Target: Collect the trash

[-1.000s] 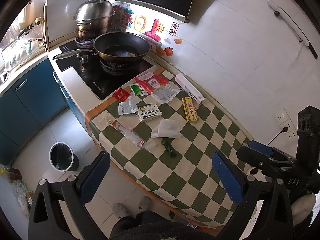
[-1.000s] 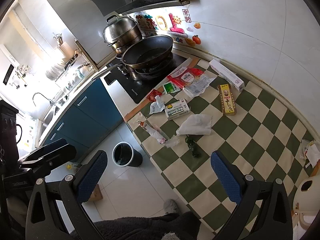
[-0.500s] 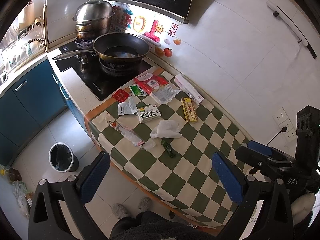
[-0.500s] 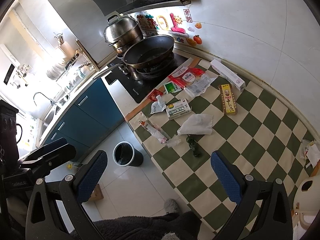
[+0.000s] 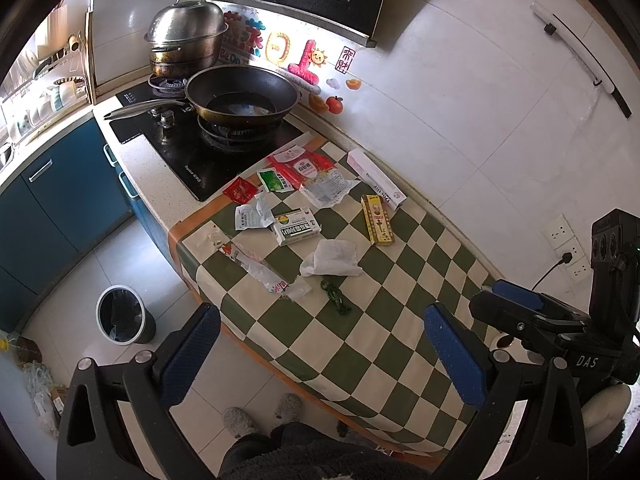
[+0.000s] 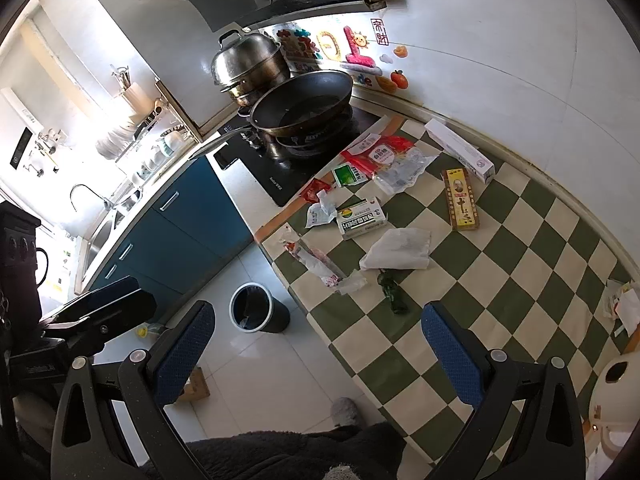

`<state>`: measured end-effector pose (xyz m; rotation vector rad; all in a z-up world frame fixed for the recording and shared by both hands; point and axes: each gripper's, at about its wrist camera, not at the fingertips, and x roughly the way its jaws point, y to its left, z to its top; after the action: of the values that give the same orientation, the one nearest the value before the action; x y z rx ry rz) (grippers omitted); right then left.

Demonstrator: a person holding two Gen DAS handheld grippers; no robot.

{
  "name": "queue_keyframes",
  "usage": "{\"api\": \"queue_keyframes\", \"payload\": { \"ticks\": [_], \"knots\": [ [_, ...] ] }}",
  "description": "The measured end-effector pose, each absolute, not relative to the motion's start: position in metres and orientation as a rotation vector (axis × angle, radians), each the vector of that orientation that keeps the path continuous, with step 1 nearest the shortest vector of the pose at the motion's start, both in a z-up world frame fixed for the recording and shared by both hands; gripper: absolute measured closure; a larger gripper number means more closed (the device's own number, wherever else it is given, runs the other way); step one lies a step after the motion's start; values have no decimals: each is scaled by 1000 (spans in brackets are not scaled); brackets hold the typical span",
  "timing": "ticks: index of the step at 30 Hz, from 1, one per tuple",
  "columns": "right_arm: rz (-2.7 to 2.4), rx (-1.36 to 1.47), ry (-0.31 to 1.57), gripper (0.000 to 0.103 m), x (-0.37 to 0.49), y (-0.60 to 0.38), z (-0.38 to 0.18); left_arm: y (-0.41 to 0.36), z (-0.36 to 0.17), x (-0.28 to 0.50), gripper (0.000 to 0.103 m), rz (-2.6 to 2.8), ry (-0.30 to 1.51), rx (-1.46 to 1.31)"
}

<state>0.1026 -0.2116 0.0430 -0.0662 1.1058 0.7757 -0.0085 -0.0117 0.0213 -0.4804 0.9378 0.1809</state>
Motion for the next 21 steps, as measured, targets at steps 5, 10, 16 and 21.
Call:
{"api": "queue_keyframes", "payload": {
  "ticks": [5,10,16,21],
  "knots": [
    [774,-65,1105,0,101,-211,43,-12,21,-9,0,180,938,-481],
    [772,-62,1104,0,103,-210,36,-12,23,-7,0,174,943,-484],
    [701,-36,1091,0,103,-209,42,0,13,-1,0,310,950,-359],
    [513,-10,1074,0,117,-197,3,34,-22,19,0,475,966,-226]
  ]
}}
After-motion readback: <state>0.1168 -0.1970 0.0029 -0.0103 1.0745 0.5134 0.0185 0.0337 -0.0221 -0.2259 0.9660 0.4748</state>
